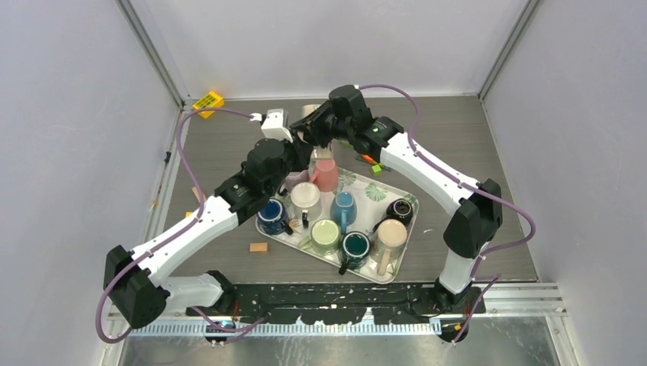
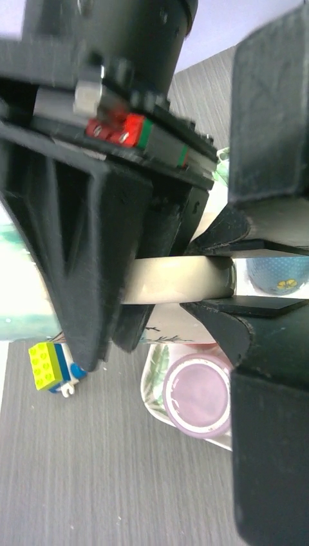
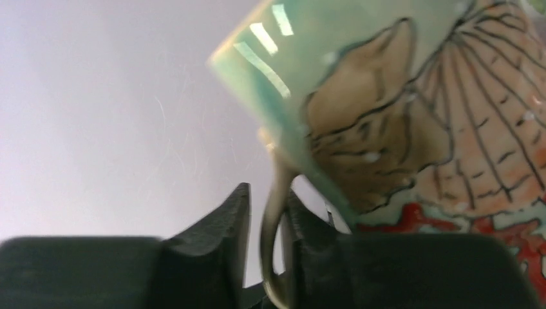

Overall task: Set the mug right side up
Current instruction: Turn over the cup on the tray.

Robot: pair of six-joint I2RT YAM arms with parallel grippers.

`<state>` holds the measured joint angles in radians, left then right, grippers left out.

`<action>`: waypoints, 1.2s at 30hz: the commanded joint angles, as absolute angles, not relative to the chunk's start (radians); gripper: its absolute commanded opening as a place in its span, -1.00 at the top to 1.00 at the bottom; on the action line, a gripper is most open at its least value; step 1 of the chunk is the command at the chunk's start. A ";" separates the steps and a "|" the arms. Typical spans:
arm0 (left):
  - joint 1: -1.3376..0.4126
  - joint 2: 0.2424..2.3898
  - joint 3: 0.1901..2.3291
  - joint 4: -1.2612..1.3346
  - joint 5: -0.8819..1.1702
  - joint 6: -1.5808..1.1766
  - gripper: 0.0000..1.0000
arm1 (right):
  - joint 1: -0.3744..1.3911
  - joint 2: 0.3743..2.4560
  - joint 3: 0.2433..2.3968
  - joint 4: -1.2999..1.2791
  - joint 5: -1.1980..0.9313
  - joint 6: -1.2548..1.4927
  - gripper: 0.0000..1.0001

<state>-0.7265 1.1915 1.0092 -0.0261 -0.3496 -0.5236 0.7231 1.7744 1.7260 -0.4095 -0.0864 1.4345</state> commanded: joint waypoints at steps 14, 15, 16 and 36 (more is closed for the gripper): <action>-0.527 1.274 1.302 -0.345 -0.269 -0.729 1.00 | 0.732 1.719 1.805 -0.292 -0.015 1.048 -0.49; -0.509 1.284 1.320 -0.367 -0.247 -0.751 0.99 | 0.730 1.716 1.804 -0.294 -0.009 1.032 -0.52; -0.490 1.297 1.339 -0.391 -0.224 -0.779 0.99 | 0.727 1.712 1.801 -0.296 -0.005 1.017 -0.55; -0.115 1.480 1.301 -0.434 0.100 -1.814 0.99 | 0.685 1.488 1.594 -0.386 0.170 0.886 -0.63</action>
<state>-0.1490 1.4918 1.2984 -0.5961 0.0254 -1.4971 0.6888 1.5543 1.6363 -0.3676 0.1032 0.9108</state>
